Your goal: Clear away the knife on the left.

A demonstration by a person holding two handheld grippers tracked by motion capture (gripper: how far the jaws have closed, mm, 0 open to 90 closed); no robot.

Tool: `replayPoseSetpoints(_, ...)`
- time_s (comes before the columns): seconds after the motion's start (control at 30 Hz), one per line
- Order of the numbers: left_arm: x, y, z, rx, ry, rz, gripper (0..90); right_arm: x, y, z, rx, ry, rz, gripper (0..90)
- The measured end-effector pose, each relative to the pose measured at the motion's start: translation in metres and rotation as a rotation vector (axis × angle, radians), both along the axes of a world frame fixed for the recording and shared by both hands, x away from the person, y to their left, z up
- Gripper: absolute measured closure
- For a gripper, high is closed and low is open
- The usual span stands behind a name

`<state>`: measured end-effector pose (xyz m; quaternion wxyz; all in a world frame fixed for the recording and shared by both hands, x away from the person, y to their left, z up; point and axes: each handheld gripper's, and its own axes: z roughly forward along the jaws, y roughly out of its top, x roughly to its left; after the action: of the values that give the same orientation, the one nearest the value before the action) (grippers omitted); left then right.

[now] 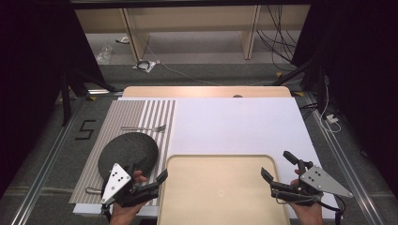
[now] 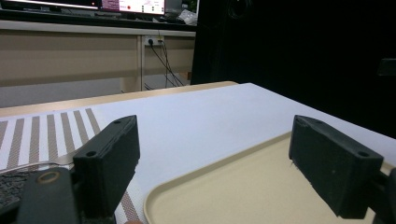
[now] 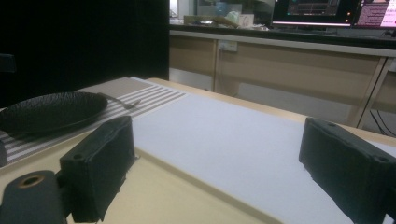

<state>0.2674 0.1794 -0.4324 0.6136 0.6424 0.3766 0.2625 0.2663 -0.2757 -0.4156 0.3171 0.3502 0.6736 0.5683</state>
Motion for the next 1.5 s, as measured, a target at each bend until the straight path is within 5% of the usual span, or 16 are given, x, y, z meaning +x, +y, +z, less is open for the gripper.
replayPoseSetpoints(0.53,0.0,0.002,0.004,0.01,0.025,0.004,16.2,0.0,0.0,0.0,-0.001,-0.005,-0.004,11.2)
replayPoseSetpoints(1.03,0.004,0.023,0.024,0.163,0.122,-0.029,16.4,0.001,0.001,0.0,-0.001,0.001,-0.001,11.2)
replayPoseSetpoints(1.5,0.005,0.043,0.026,0.295,0.228,-0.058,16.8,0.001,0.001,0.0,0.005,0.003,-0.001,11.3)
